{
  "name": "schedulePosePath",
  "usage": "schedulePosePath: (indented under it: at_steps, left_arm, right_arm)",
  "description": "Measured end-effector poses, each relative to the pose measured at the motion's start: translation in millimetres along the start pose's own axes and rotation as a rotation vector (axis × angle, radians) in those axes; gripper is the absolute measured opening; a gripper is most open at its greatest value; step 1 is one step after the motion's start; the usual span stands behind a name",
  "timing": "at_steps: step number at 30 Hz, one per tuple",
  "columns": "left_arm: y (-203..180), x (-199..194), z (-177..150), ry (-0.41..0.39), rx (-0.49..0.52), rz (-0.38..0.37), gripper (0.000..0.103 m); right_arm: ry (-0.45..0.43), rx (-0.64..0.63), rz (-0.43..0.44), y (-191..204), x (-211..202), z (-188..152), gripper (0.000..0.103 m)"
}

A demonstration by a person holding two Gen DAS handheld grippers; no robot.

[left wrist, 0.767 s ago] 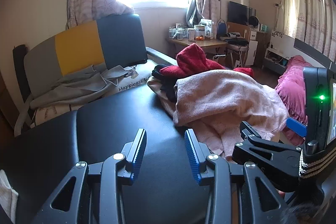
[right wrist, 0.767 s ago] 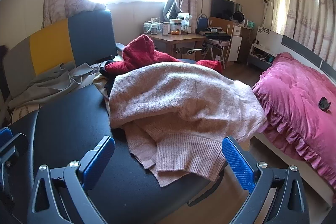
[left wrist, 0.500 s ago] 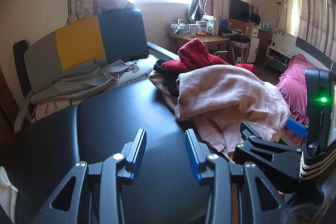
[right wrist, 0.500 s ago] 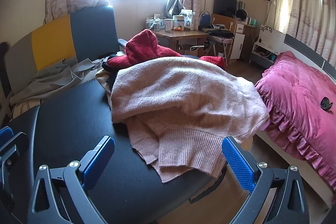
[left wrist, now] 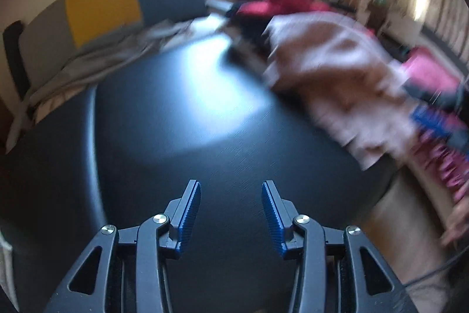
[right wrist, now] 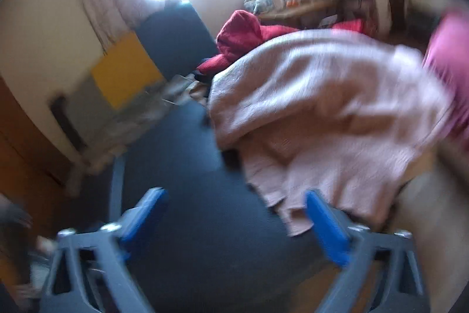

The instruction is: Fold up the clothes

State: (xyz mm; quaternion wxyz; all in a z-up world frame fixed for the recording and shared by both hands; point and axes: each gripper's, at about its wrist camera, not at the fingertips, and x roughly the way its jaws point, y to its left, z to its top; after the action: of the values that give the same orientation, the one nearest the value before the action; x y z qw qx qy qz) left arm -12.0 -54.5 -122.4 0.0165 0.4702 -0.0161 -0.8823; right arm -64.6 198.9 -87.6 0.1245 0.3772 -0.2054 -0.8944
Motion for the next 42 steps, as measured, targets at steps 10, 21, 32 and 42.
schedulePosePath:
  at_steps: [10,21,32,42]
  left_arm:
    - [40.7,37.7,-38.1,0.088,-0.077,0.007,0.044]
    - [49.1,42.2,-30.4,0.086,-0.081,-0.016,0.048]
    - [58.4,35.6,-29.9,0.101,-0.108,-0.054,0.051]
    - [117.9,-1.5,-51.0,0.056,-0.318,-0.056,0.049]
  right_arm:
    - [-0.04,0.052,-0.057,-56.5,39.2,86.0,0.095]
    - [0.157,-0.057,-0.414,-86.9,164.5,140.6,0.103]
    - [0.085,-0.147,-0.365,-68.8,135.3,133.4,0.044]
    - [0.068,-0.072,0.214,30.9,71.0,98.0,0.003]
